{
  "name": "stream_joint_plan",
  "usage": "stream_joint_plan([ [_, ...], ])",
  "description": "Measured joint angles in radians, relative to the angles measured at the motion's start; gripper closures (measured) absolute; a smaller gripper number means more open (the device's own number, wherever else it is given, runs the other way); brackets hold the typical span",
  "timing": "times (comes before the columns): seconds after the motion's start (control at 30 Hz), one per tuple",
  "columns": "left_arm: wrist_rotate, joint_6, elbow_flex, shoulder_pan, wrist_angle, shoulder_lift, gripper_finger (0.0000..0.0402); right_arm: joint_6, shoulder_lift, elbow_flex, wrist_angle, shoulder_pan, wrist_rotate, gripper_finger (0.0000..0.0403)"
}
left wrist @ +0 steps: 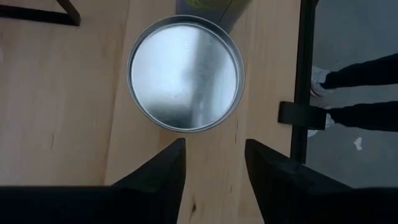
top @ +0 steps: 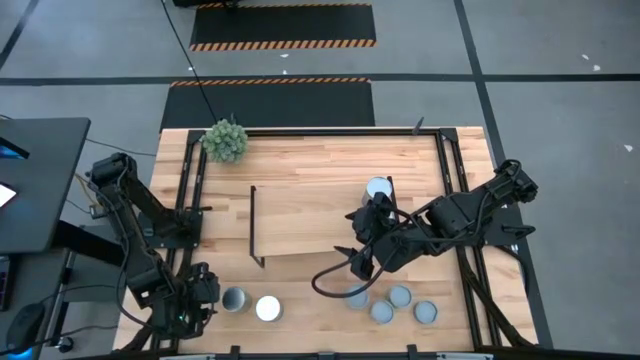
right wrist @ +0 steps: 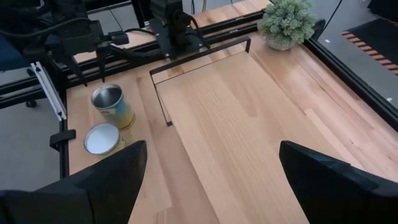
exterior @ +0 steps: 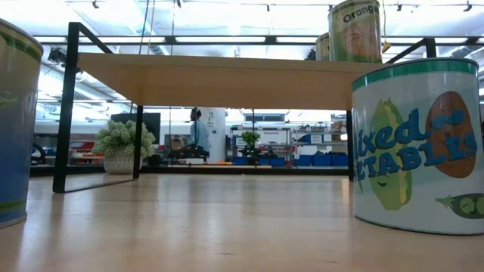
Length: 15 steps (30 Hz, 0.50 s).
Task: Pick and place cans onto a shelf
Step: Put the canned carrots on the shelf
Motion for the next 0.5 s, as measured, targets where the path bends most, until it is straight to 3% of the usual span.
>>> stream_joint_plan([
  [0.3,0.007,-0.025,0.0,0.0,0.0,0.0,0.0191,0.003,0.0,0.0,0.012,0.001,-0.011,0.0029],
  [0.5,0.104,-0.036,0.0,0.0,0.0,0.0,0.0138,0.003,0.0,0.0,0.036,0.001,-0.028,0.0029],
])
